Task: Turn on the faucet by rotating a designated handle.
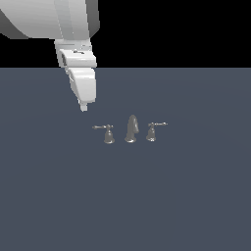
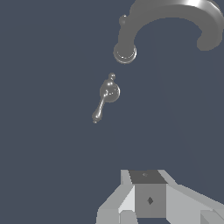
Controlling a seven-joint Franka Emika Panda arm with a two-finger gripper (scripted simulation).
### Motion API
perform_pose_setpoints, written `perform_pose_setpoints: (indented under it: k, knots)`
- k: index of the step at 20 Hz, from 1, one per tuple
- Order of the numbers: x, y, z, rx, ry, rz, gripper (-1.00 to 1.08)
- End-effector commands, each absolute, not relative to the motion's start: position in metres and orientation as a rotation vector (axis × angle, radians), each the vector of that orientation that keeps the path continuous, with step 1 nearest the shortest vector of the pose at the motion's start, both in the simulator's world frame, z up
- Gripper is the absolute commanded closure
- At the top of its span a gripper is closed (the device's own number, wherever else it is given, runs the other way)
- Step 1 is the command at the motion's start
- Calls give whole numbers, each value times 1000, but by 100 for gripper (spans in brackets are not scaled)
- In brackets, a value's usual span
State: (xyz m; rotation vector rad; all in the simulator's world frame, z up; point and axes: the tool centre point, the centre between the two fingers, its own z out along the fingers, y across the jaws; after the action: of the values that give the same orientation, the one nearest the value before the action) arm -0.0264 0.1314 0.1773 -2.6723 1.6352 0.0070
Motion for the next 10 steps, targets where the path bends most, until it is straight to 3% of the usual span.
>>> perform_pose_setpoints:
  k: [1,10]
  knots:
    - [-13,131,163,-2633,1702,4,108]
    - [36,121,113,-2476,1934,-1,108]
